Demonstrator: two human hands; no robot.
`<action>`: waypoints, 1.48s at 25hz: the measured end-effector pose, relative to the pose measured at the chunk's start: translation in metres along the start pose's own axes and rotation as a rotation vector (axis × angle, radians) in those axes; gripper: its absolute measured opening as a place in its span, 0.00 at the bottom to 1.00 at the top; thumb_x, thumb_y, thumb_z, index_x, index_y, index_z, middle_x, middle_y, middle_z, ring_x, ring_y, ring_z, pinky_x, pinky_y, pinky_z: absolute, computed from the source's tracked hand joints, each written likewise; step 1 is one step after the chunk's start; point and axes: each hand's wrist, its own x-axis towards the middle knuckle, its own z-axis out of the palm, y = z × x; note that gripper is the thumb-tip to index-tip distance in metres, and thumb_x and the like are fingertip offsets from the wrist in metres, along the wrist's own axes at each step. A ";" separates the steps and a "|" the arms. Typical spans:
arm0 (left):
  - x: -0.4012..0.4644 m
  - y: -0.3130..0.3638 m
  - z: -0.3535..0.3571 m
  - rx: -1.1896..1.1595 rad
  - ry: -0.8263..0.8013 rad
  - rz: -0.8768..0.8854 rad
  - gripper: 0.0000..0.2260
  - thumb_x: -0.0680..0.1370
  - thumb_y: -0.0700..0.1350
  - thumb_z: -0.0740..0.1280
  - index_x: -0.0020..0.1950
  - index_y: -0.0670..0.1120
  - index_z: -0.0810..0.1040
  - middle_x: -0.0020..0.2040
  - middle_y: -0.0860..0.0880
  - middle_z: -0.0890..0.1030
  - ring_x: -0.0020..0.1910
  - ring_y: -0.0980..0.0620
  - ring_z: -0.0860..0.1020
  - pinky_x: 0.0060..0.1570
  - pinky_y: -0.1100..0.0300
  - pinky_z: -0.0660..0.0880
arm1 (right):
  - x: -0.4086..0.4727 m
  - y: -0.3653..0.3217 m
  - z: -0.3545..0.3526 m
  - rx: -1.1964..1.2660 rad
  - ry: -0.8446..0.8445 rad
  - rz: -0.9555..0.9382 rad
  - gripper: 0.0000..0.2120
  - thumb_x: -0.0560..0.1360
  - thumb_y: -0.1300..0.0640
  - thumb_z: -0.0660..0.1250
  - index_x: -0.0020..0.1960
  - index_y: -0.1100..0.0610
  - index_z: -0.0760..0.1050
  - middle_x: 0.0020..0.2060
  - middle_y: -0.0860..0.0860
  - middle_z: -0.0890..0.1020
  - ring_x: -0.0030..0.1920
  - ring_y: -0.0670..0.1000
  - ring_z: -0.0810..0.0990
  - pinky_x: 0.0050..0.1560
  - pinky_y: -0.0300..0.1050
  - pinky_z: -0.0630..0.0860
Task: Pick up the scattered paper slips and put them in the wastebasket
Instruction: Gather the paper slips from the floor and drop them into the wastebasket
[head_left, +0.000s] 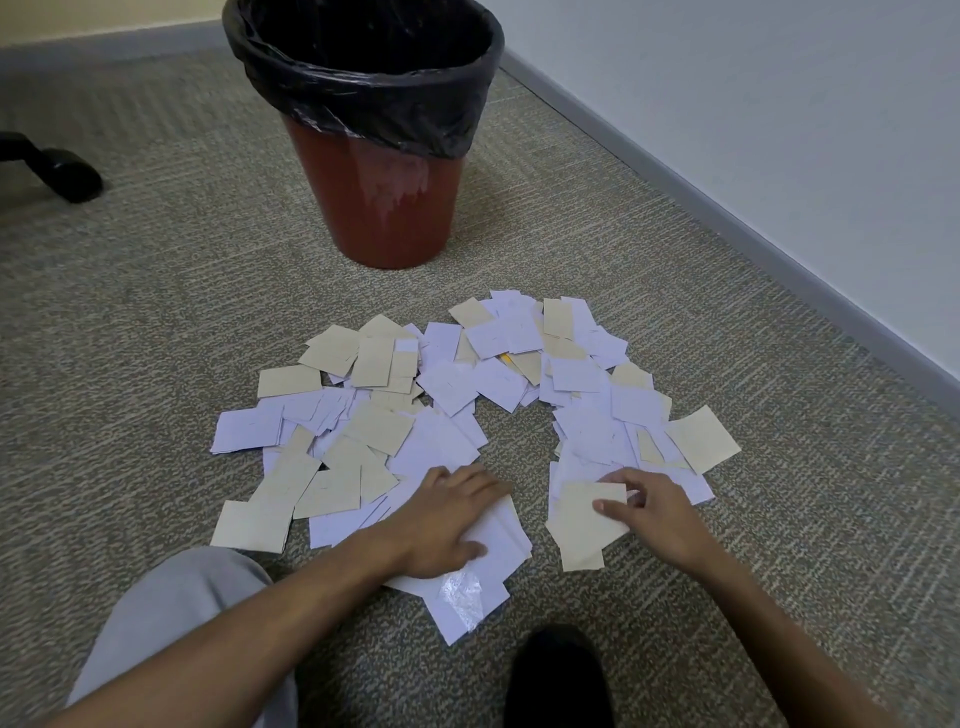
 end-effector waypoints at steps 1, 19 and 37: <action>0.002 0.002 -0.002 0.053 -0.022 0.022 0.34 0.77 0.55 0.64 0.78 0.51 0.53 0.77 0.51 0.59 0.76 0.52 0.52 0.71 0.49 0.51 | -0.003 0.002 0.005 -0.071 0.045 0.002 0.13 0.71 0.51 0.74 0.54 0.52 0.80 0.39 0.51 0.83 0.37 0.53 0.81 0.39 0.47 0.74; -0.001 -0.012 -0.038 -0.443 0.318 -0.128 0.05 0.72 0.48 0.73 0.43 0.47 0.81 0.42 0.52 0.83 0.42 0.54 0.79 0.46 0.55 0.74 | -0.012 -0.042 -0.005 0.345 0.029 -0.003 0.05 0.71 0.58 0.74 0.46 0.58 0.83 0.42 0.53 0.86 0.40 0.50 0.84 0.38 0.37 0.75; 0.005 -0.020 -0.037 -0.334 0.370 -0.326 0.15 0.72 0.52 0.65 0.39 0.39 0.76 0.35 0.41 0.78 0.36 0.45 0.76 0.38 0.50 0.71 | 0.067 -0.045 0.010 0.150 0.183 0.017 0.25 0.67 0.56 0.78 0.58 0.52 0.70 0.35 0.47 0.69 0.36 0.47 0.70 0.33 0.41 0.65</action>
